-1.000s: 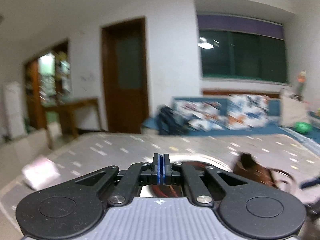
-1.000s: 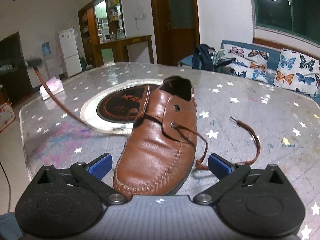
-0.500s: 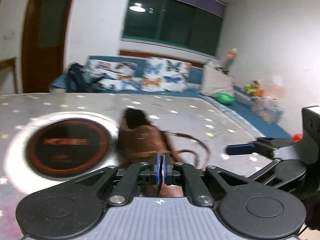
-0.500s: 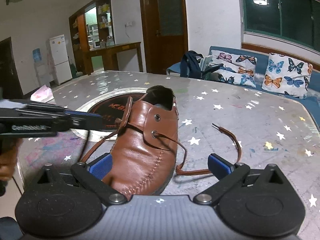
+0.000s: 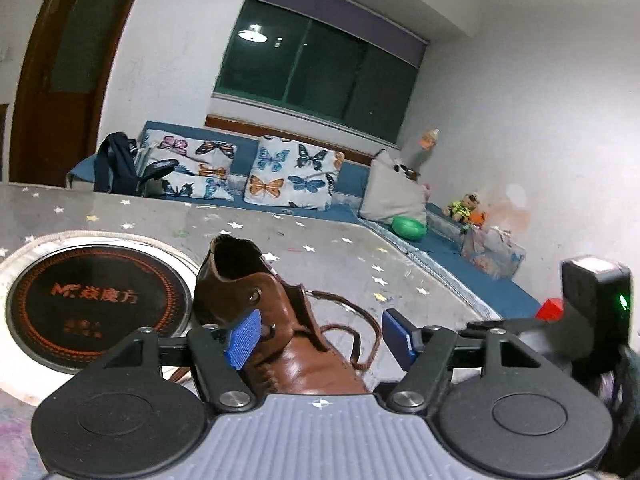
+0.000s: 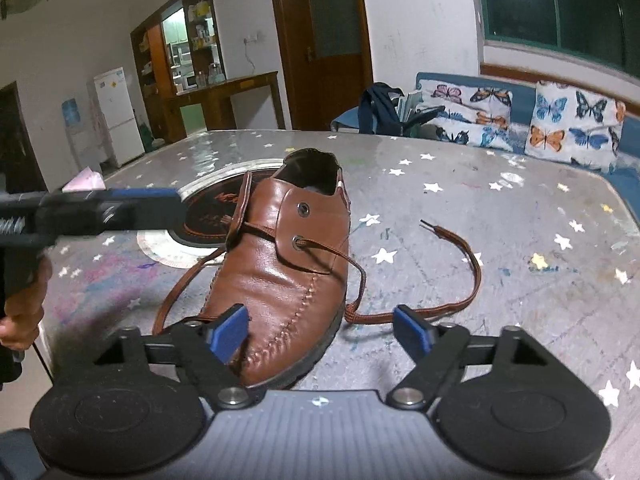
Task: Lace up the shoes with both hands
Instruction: 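Grasp the lace end with the left gripper near the shoe's eyelets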
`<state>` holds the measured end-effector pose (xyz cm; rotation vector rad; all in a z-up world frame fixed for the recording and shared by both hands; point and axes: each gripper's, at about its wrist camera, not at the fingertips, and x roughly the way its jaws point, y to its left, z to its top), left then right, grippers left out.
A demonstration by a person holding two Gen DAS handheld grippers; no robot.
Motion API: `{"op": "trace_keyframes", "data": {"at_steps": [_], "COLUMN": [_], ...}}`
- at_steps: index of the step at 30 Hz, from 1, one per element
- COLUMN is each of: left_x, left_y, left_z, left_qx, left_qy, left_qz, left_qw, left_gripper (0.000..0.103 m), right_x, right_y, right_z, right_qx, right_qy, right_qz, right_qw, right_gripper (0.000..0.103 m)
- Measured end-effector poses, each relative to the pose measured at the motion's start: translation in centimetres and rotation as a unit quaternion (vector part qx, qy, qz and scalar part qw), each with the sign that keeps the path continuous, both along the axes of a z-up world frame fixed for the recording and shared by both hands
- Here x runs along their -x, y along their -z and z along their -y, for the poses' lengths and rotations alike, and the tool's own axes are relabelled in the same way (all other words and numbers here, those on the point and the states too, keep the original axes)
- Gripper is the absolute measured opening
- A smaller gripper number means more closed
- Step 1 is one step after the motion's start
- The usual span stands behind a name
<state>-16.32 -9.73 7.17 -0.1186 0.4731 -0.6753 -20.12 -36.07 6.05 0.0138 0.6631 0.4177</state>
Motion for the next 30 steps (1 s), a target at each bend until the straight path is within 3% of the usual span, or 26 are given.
{"op": "trace_keyframes", "data": {"at_steps": [4,8,10,17,22,25,30], "left_x": [1.0,1.3,1.4,0.7,0.7,0.7,0.3], "left_y": [0.8,2.0,2.5,4.0,4.1,4.0,3.9], "left_z": [-0.2,0.6,1.2,1.8,1.7,1.8,1.6], "left_qx": [-0.062,-0.092,-0.103,-0.109,-0.103,-0.105,-0.100], "left_qy": [0.022,0.049,0.062,0.073,0.067,0.070,0.067], "left_qz": [0.004,-0.012,-0.008,-0.023,-0.018,-0.009,0.002], "left_qw": [0.9978,0.9944,0.9927,0.9911,0.9922,0.9919,0.9927], "left_gripper": [0.068,0.060,0.055,0.047,0.047,0.047,0.036], "right_x": [0.0,0.2,0.1,-0.4,-1.1,-1.2,-1.4], "right_y": [0.0,-0.1,0.0,0.1,0.5,0.0,-1.3], "right_z": [0.2,-0.4,-0.7,-1.6,-2.1,-2.1,-2.0], "right_qx": [-0.020,-0.027,-0.038,-0.059,-0.084,-0.104,-0.128], "right_qy": [-0.015,-0.037,-0.050,-0.076,-0.087,-0.097,-0.107], "right_qz": [-0.012,-0.017,-0.025,-0.036,-0.047,-0.049,-0.048], "right_qw": [1.000,0.999,0.998,0.995,0.992,0.989,0.985], "right_gripper": [0.068,0.059,0.048,0.035,0.009,0.005,0.004]}}
